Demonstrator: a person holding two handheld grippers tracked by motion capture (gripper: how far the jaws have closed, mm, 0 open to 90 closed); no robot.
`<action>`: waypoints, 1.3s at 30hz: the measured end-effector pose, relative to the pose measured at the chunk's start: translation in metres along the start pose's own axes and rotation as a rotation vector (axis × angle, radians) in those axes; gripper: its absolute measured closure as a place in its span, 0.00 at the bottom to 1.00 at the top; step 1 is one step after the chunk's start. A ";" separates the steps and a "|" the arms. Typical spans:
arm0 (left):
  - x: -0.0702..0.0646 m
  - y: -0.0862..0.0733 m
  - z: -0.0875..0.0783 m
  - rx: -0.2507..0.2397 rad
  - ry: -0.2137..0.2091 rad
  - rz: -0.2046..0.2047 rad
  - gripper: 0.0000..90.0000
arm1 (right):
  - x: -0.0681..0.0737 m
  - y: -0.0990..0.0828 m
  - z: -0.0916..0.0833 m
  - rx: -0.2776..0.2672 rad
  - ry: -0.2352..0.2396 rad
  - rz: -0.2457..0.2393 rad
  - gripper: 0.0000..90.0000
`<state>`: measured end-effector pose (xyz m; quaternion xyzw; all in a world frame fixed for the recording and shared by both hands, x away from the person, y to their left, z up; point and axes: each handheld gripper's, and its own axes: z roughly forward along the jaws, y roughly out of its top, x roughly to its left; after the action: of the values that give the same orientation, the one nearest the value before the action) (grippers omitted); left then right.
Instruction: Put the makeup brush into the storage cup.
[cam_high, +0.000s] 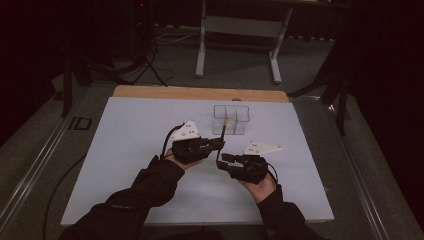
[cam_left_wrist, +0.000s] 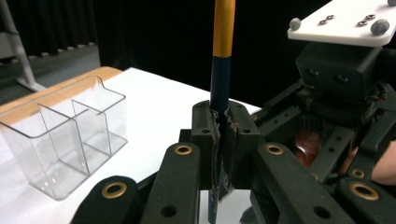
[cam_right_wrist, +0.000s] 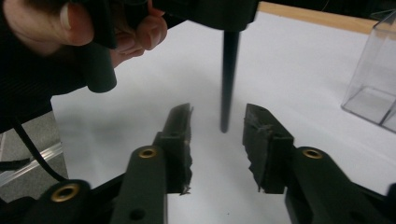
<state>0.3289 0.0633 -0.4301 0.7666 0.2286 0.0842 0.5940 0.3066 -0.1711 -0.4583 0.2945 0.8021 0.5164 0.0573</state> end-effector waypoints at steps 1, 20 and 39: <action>0.001 0.000 -0.001 0.004 0.000 -0.002 0.93 | -0.001 0.001 -0.002 -0.003 -0.004 -0.005 0.63; 0.002 -0.014 -0.002 0.053 -0.005 0.015 0.93 | -0.007 0.042 -0.040 -0.150 0.009 0.035 0.51; -0.006 -0.015 0.010 0.069 -0.041 0.025 0.93 | -0.001 0.056 -0.026 -0.173 0.014 0.040 0.80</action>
<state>0.3241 0.0546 -0.4461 0.7911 0.2099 0.0680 0.5706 0.3205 -0.1754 -0.3982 0.3008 0.7489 0.5867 0.0667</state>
